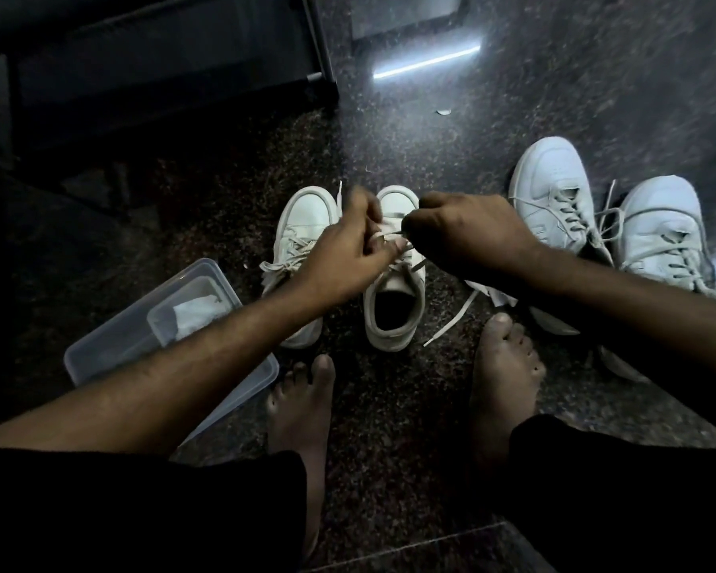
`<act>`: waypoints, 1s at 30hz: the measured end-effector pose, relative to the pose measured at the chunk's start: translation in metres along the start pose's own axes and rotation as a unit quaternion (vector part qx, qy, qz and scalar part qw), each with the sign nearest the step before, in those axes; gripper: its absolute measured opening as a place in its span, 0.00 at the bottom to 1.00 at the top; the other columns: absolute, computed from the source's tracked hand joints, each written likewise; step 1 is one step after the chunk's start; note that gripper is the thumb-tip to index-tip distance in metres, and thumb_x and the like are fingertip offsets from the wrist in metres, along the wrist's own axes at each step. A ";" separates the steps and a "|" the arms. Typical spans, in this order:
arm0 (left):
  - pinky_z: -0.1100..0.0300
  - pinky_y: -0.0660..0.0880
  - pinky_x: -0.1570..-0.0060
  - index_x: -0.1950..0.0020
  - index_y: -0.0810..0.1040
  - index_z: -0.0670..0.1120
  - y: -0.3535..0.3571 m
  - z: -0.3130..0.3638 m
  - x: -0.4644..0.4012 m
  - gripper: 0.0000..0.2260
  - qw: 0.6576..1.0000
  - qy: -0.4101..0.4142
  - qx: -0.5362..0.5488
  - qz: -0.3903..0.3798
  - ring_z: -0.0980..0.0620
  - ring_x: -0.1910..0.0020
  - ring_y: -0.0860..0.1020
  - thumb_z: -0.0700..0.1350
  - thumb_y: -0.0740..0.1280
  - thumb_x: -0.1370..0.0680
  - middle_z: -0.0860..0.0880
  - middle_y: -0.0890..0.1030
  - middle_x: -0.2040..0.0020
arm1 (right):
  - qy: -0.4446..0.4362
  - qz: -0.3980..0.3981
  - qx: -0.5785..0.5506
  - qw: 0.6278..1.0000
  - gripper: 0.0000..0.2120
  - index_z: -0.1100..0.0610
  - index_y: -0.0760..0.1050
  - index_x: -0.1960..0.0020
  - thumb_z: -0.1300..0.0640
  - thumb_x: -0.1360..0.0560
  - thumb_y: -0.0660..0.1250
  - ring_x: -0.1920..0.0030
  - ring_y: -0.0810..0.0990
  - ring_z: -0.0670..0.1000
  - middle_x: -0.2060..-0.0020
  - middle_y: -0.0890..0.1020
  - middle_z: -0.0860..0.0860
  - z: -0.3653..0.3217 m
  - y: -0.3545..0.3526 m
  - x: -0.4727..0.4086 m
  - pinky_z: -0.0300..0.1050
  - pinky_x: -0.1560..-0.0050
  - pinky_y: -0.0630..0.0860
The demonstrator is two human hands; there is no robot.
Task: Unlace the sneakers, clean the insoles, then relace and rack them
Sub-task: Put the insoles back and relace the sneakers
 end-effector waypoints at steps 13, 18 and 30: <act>0.68 0.68 0.56 0.61 0.79 0.46 0.001 -0.002 0.005 0.09 0.992 0.105 -0.060 0.032 0.57 0.56 0.73 0.47 0.72 0.23 0.46 0.73 0.51 | 0.138 -0.144 -0.567 0.799 0.13 0.61 0.83 0.49 0.52 0.20 0.65 0.73 0.68 0.40 0.67 0.78 0.46 0.019 0.019 0.006 0.35 0.74 0.63; 0.64 0.69 0.55 0.68 0.72 0.47 -0.012 -0.009 0.005 0.16 0.974 -0.051 0.201 0.089 0.55 0.60 0.72 0.40 0.67 0.21 0.45 0.71 0.60 | 0.040 -0.189 -0.208 0.959 0.08 0.51 0.84 0.51 0.50 0.21 0.67 0.55 0.82 0.52 0.59 0.83 0.51 0.049 0.038 0.004 0.41 0.57 0.69; 0.49 0.79 0.59 0.74 0.68 0.44 -0.009 -0.019 0.024 0.20 0.951 -0.136 0.275 0.027 0.49 0.80 0.70 0.32 0.57 0.22 0.48 0.65 0.79 | 0.283 -0.090 -0.188 0.936 0.09 0.58 0.78 0.54 0.56 0.22 0.60 0.58 0.83 0.60 0.58 0.84 0.60 0.071 0.040 0.013 0.46 0.61 0.72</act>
Point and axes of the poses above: each hand's wrist, its own x-axis away from the middle knuckle, its own y-axis out of the palm, z = x × y, the point moved 4 cm from there along -x, towards the middle knuckle
